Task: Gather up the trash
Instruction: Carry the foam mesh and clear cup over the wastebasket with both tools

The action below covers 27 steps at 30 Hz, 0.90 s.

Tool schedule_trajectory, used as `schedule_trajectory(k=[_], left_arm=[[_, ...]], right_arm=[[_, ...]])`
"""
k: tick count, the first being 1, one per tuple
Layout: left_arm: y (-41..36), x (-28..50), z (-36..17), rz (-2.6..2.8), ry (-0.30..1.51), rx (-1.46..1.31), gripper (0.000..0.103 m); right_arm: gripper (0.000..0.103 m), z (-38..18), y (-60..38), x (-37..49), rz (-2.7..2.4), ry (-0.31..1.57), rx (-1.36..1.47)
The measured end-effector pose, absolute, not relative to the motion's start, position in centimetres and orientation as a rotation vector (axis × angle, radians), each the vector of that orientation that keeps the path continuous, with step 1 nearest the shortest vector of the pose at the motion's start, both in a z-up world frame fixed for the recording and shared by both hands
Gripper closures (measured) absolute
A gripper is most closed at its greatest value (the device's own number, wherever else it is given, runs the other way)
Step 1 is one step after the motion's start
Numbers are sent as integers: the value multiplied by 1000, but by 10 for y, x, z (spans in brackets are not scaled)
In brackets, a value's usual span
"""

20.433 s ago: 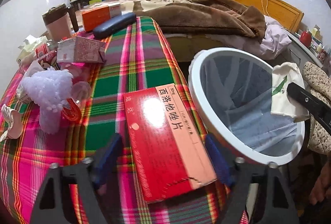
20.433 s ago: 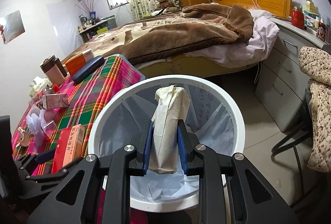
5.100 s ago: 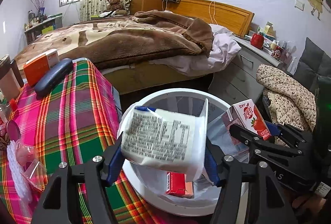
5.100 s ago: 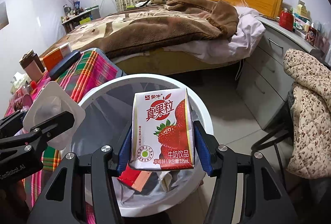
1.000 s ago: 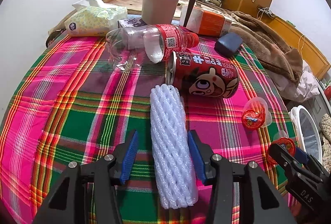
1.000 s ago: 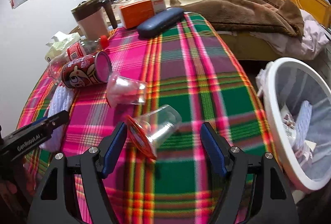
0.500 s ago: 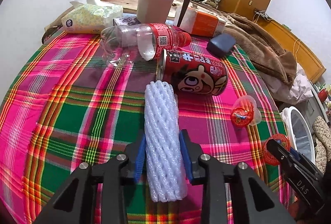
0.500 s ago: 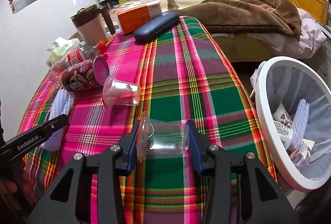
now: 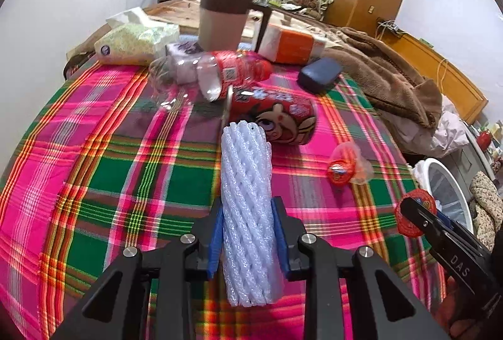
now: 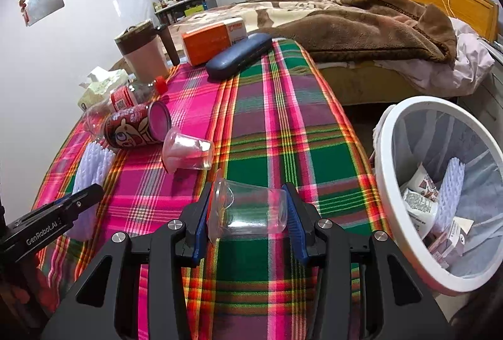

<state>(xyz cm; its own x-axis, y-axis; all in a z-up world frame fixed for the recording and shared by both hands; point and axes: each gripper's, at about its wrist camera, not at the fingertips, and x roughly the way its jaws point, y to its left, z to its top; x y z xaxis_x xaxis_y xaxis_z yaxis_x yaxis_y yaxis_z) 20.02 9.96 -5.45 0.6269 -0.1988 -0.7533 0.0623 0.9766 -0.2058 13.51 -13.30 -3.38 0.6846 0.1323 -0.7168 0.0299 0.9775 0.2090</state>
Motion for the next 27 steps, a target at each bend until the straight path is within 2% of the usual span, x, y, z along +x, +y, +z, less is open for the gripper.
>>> schedule_trajectory(k=[13, 27], left_arm=[[56, 169, -3, -235, 762, -110, 74], [-24, 151, 26, -366, 704, -41, 74]], right_arm=[[59, -4, -163, 114, 42, 735, 199], [59, 20, -228, 89, -52, 649, 229]])
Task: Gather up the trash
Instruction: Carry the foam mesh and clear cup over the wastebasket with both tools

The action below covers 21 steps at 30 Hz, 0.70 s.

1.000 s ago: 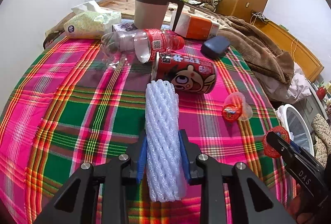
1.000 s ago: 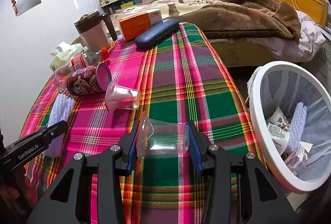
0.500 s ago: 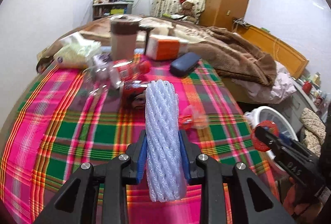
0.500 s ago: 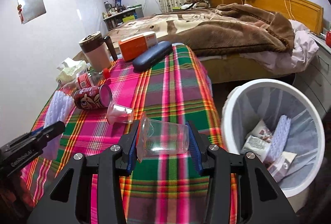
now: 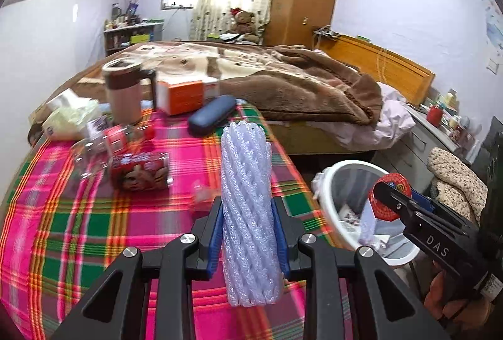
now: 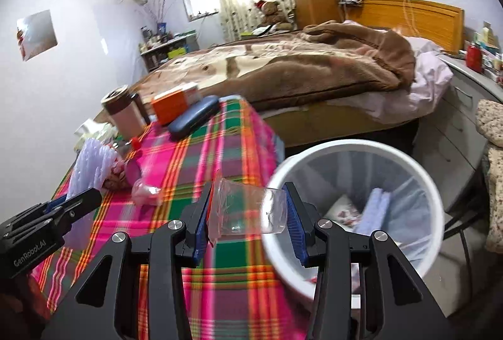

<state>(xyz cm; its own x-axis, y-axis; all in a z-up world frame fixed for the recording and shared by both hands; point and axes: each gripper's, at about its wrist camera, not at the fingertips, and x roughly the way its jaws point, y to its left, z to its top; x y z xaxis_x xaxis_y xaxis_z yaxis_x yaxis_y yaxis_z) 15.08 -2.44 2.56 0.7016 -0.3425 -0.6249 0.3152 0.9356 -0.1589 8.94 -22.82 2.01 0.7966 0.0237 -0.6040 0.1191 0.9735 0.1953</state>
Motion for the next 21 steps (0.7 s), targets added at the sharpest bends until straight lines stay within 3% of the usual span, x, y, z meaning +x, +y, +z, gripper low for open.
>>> schedule_trajectory(k=[21], left_arm=[[-165, 152, 13, -582, 735, 67, 74]], right_arm=[[59, 11, -322, 85, -185, 664, 236]])
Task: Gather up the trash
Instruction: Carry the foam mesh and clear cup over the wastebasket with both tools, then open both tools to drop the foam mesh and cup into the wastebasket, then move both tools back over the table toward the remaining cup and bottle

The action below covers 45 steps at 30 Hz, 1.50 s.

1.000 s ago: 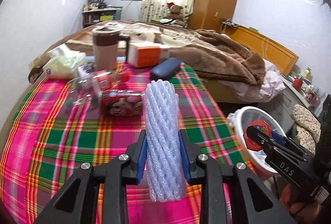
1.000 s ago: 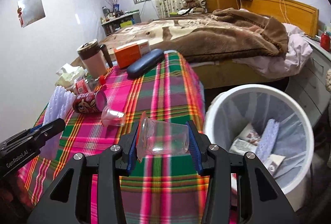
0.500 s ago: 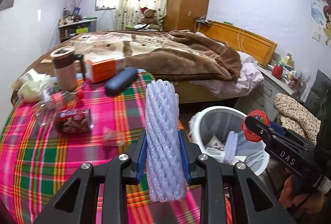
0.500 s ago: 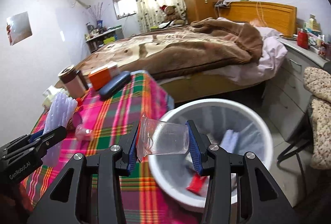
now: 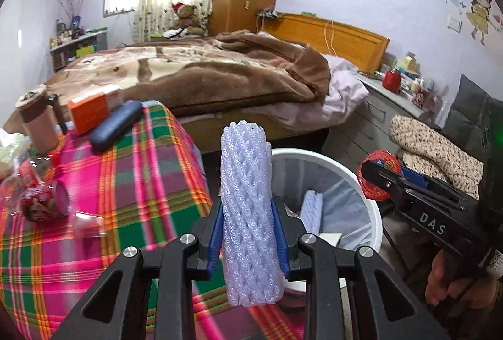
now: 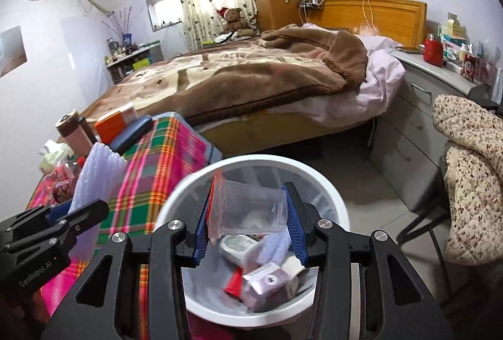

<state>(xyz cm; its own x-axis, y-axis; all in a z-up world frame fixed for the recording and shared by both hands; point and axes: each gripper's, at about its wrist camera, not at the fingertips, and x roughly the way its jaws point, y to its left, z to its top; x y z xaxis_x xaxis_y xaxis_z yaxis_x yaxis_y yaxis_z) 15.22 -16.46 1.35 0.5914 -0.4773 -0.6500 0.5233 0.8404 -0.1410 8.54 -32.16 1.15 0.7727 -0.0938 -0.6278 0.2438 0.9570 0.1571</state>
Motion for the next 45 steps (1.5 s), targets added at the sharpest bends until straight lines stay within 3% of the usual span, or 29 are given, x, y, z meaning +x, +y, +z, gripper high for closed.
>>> schedule_trajectory(k=[18, 20, 23, 25, 27, 29, 45], left_arm=[[-211, 160, -16, -600, 794, 111, 73], [-210, 161, -15, -599, 790, 99, 71], [-208, 162, -15, -590, 788, 100, 54], [-205, 162, -14, -595, 791, 85, 50], [-203, 162, -14, -593, 790, 82, 46], [-200, 161, -13, -585, 785, 81, 38], [-162, 156, 3, -534, 758, 27, 36]], right_arm=[[59, -11, -346, 94, -162, 748, 192], [59, -12, -347, 96, -156, 753, 189], [59, -13, -346, 97, -156, 760, 175], [53, -13, -346, 98, -155, 759, 177], [40, -14, -347, 97, -152, 761, 187], [40, -13, -347, 95, -153, 757, 193], [37, -1, -330, 93, -148, 710, 195]])
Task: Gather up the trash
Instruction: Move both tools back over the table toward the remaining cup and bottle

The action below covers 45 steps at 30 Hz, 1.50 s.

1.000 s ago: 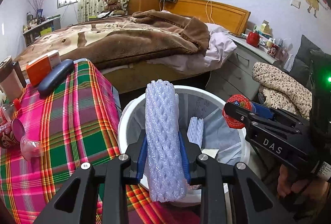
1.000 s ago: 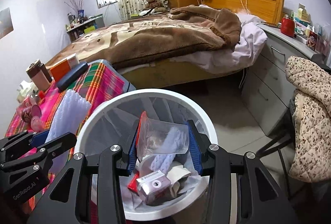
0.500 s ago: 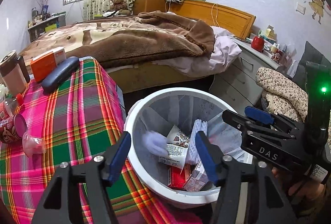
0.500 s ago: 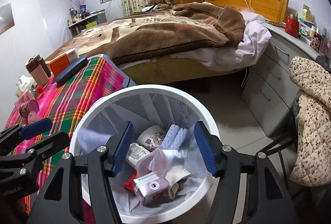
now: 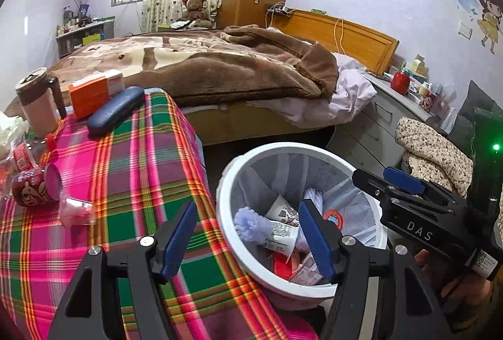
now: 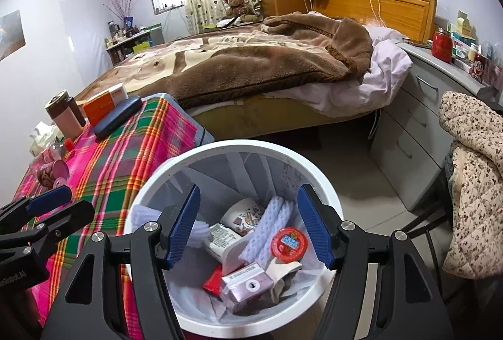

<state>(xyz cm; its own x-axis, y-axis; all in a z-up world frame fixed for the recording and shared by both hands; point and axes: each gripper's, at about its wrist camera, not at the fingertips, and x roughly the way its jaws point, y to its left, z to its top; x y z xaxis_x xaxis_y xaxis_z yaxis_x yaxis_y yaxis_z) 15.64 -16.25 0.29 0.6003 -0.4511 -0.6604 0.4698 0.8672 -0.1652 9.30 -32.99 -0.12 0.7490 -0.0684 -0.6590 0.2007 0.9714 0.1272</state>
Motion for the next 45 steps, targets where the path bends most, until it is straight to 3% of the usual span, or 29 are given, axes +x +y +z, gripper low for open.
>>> schedule_trajectory(k=[25, 45], left_arm=[[-20, 183, 20, -295, 700, -80, 35], [103, 234, 17, -101, 702, -121, 35]], right_arm=[[31, 10, -243, 125, 45, 649, 160], [31, -6, -134, 175, 342, 758, -5]])
